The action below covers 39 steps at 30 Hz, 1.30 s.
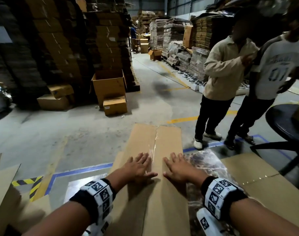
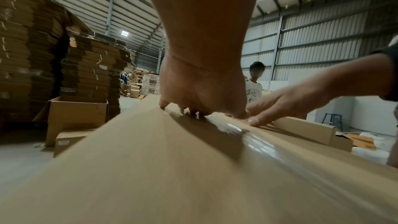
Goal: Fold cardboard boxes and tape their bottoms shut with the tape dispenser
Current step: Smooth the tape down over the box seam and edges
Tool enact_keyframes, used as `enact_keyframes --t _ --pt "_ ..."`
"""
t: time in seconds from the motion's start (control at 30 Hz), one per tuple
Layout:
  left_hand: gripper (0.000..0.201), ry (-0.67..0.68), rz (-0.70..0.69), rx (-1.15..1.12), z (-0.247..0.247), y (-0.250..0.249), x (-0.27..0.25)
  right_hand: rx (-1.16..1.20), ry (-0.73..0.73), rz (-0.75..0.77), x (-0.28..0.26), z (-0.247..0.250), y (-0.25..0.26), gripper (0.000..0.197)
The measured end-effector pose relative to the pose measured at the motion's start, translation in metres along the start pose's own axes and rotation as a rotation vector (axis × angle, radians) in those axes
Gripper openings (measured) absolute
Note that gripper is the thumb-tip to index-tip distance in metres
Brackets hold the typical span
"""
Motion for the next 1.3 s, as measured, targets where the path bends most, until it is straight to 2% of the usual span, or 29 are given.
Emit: enact_keyframes --t 0.07,0.1,0.23,0.4,0.57,0.67,0.73,0.77,0.8,0.83,0.9,0.93,1.03,1.07,1.1,1.13,1.2,1.23,1.3 --pt "0.13 0.006 -0.014 -0.024 -0.009 0.0 -0.025 0.058 -0.021 -0.028 -0.026 -0.013 -0.003 0.078" --pt "0.133 0.004 0.004 -0.048 -0.014 0.003 -0.035 0.1 -0.04 -0.039 -0.036 -0.018 -0.004 0.078" --pt "0.099 -0.034 0.156 -0.195 -0.037 0.024 -0.079 0.284 -0.123 -0.1 -0.07 -0.052 -0.007 0.083" --pt "0.093 -0.101 0.282 -0.442 -0.056 0.04 -0.129 0.651 -0.169 -0.149 -0.104 -0.089 -0.012 0.096" --pt "0.085 -0.24 0.33 -0.836 -0.082 0.039 -0.169 1.007 -0.174 -0.168 -0.13 -0.117 -0.009 0.081" --pt "0.055 -0.351 0.396 -1.183 -0.102 0.035 -0.187 1.239 -0.233 -0.185 -0.151 -0.133 -0.006 0.072" --pt "0.034 -0.377 0.515 -1.35 -0.112 0.02 -0.204 1.404 -0.222 -0.216 -0.159 -0.159 -0.004 0.09" --pt "0.03 -0.39 0.566 -1.409 -0.116 0.012 -0.209 1.488 -0.181 -0.228 -0.159 -0.17 -0.002 0.101" --pt "0.03 -0.436 0.59 -1.448 -0.116 0.004 -0.214 1.562 -0.111 -0.241 -0.167 -0.174 0.006 0.101" --pt "0.03 -0.495 0.594 -1.466 -0.115 -0.003 -0.218 1.602 -0.075 -0.248 -0.177 -0.172 0.011 0.089" --pt "0.03 -0.622 0.567 -1.474 -0.104 -0.016 -0.224 1.574 -0.082 -0.219 -0.19 -0.158 0.015 0.061" --pt "0.029 -0.667 0.562 -1.487 -0.098 -0.02 -0.228 1.576 -0.083 -0.199 -0.195 -0.15 0.017 0.062" --pt "0.028 -0.717 0.578 -1.58 -0.094 -0.029 -0.235 1.529 -0.146 -0.153 -0.203 -0.126 0.007 0.106" --pt "0.03 -0.715 0.601 -1.623 -0.096 -0.033 -0.239 1.515 -0.174 -0.116 -0.203 -0.118 0.002 0.114" --pt "0.033 -0.712 0.622 -1.658 -0.103 -0.032 -0.239 1.48 -0.202 -0.09 -0.208 -0.104 0.0 0.112" --pt "0.036 -0.715 0.637 -1.702 -0.109 -0.034 -0.241 1.41 -0.239 -0.078 -0.217 -0.087 0.0 0.099" --pt "0.039 -0.729 0.646 -1.827 -0.124 -0.042 -0.244 1.227 -0.359 0.002 -0.237 -0.048 0.002 0.062" --pt "0.038 -0.743 0.635 -1.9 -0.131 -0.049 -0.244 1.089 -0.413 0.04 -0.241 -0.032 0.004 0.054" --pt "0.037 -0.748 0.591 -2.066 -0.143 -0.065 -0.24 0.859 -0.501 0.076 -0.243 -0.008 0.012 0.057"
Point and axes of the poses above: each hand's wrist, its own x-axis towards the middle knuckle, its own z-axis out of the back of the hand, y = z × x, the point moved 8 cm from there along x, towards the middle knuckle, and after that the axes turned 2 degrees about -z, right-handed, at the moved point
